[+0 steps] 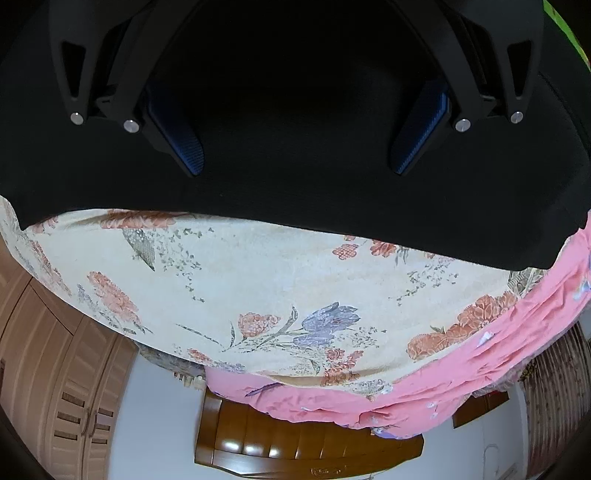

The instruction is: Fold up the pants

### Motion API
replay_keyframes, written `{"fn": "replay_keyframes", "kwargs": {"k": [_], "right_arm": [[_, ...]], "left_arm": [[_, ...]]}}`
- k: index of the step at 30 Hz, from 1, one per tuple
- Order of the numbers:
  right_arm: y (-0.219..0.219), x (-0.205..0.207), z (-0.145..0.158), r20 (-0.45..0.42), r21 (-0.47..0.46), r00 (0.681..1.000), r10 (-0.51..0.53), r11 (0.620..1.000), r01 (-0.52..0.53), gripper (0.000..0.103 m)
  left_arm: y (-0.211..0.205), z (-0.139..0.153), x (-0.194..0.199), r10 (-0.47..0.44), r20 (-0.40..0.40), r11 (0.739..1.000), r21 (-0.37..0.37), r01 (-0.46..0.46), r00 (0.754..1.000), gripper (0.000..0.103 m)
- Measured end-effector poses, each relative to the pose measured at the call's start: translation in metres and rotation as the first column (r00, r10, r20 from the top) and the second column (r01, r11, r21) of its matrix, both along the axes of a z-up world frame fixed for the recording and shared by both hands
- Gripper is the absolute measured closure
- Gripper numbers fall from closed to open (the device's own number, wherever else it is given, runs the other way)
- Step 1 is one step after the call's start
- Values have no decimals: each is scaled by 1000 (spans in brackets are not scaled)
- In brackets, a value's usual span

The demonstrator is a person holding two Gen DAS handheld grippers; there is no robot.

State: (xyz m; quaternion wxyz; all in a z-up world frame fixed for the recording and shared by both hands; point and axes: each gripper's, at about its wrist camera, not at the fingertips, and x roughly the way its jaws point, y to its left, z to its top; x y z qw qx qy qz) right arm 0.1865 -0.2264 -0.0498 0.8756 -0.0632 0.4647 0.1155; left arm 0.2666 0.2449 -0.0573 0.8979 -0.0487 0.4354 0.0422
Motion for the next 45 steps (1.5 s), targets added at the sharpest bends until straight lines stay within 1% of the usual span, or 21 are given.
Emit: {"fn": "replay_keyframes", "kwargs": {"k": [3, 13, 16, 19, 21, 22, 24, 25, 27, 28, 29, 32, 34, 35, 36, 37, 38, 39, 40, 43, 45], "right_arm": [[-1, 2, -1, 0, 1, 1000, 0, 1000, 0, 4], [-2, 1, -1, -1, 5, 1000, 1, 1000, -1, 4], [-2, -7, -1, -4, -19, 1000, 19, 1000, -19, 4], [-9, -17, -1, -15, -19, 1000, 1, 1000, -1, 4], [-6, -21, 1, -46, -56, 998, -32, 998, 29, 4], [1, -22, 6, -67, -108, 995, -71, 992, 64, 4], [19, -19, 17, -55, -184, 989, -136, 975, 124, 4], [33, -17, 25, -32, -184, 990, -138, 974, 130, 4], [88, -11, 42, -6, -80, 1000, 17, 997, -17, 4], [110, -9, 44, 3, -66, 997, 80, 995, -80, 4], [153, -3, 45, 19, -82, 986, 168, 983, -166, 4], [233, 12, 33, 5, -91, 947, 320, 944, -318, 4], [275, 19, 23, -15, -81, 927, 375, 923, -375, 4], [298, 21, 14, -30, -79, 908, 418, 905, -419, 4], [309, 22, 6, -41, -101, 898, 437, 893, -439, 4], [315, 23, -1, -56, -135, 897, 438, 887, -442, 4], [314, 25, -8, -54, -115, 897, 438, 890, -442, 4], [304, 28, -10, -43, -59, 899, 435, 897, -437, 4], [297, 29, -11, -34, -34, 894, 448, 893, -449, 4], [286, 31, -11, -29, -33, 892, 452, 891, -452, 4], [287, 28, -13, -33, -54, 895, 446, 893, -447, 4]], "left_arm": [[-2, -1, 2, 1, -4, 1000, 13, -1, 1000, 2], [-2, -1, 0, 2, -1, 1000, 3, -2, 1000, 2], [-1, -1, 0, 2, -1, 1000, 0, -2, 1000, 2], [0, -1, 0, 3, -1, 1000, -7, -3, 1000, 2], [1, -1, 0, 6, 0, 1000, -15, -6, 1000, 2], [2, -2, 1, 9, -1, 1000, -19, -9, 1000, 2], [2, -2, 2, 12, -6, 1000, -19, -12, 1000, 2], [1, -3, 3, 14, -11, 1000, -14, -14, 1000, 1], [0, -3, 4, 15, -15, 1000, -5, -16, 1000, 1], [0, -3, 3, 15, -15, 1000, -6, -16, 1000, 1], [0, -3, 4, 15, -15, 1000, -9, -16, 1000, 1], [0, -3, 4, 16, -19, 1000, -15, -17, 1000, 1], [1, -4, 5, 17, -22, 1000, -20, -18, 1000, 1], [2, -4, 5, 17, -23, 1000, -26, -18, 1000, 1], [3, -5, 5, 16, -26, 999, -38, -17, 1000, 1], [5, -5, 6, 14, -28, 999, -51, -15, 1000, 1], [7, -6, 6, 13, -27, 998, -61, -15, 1000, 1], [8, -5, 5, 12, -26, 998, -65, -14, 1000, 1], [9, -5, 5, 12, -21, 997, -73, -13, 1000, 1], [9, -4, 4, 11, -14, 997, -81, -12, 1000, 1], [9, -4, 3, 12, -11, 997, -81, -13, 1000, 2]]}}
